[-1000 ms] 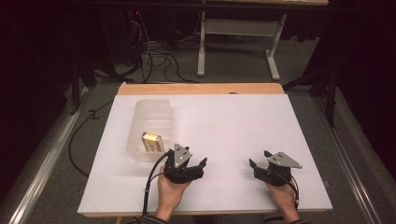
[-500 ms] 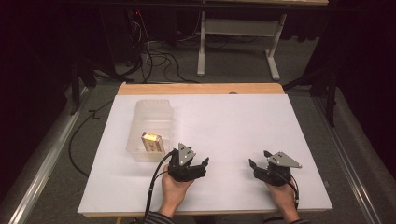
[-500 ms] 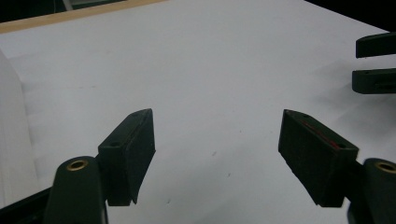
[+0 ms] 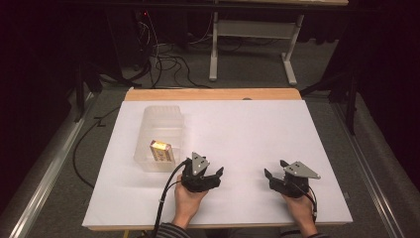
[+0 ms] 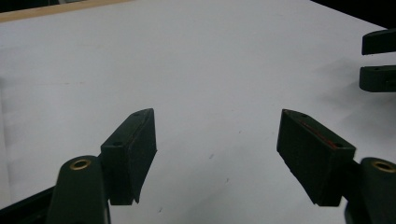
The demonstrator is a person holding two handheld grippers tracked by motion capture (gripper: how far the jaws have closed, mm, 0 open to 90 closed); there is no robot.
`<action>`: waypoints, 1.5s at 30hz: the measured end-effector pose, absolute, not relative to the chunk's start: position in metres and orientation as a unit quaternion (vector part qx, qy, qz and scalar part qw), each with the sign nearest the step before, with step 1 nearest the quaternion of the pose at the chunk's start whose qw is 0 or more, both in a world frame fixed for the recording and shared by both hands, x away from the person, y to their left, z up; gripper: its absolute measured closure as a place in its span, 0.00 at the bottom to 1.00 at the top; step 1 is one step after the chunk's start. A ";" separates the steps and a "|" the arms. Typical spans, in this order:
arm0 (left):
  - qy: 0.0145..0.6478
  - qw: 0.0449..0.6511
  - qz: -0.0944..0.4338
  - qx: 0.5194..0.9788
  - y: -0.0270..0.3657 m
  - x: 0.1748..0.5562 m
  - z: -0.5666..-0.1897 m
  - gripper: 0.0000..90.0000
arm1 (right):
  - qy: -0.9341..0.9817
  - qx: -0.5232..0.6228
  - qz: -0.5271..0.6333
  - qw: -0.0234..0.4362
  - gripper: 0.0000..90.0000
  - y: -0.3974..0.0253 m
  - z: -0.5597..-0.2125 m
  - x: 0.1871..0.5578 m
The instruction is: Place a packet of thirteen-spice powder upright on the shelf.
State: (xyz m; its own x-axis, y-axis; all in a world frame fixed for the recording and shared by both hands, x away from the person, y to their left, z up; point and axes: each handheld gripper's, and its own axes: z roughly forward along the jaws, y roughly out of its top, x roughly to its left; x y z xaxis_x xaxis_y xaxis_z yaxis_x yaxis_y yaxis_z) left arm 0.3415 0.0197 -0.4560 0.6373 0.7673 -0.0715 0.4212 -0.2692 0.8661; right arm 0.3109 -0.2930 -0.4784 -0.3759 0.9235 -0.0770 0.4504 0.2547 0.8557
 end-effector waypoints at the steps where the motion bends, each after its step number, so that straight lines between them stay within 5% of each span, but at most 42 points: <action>1: 0.384 0.465 0.189 0.775 0.020 0.342 -0.457 0.32 | 0.732 0.469 0.391 0.303 0.36 -0.293 -0.478 0.311; 45: 0.376 0.451 0.219 0.780 0.009 0.347 -0.482 0.35 | 0.735 0.466 0.389 0.302 0.35 -0.292 -0.479 0.311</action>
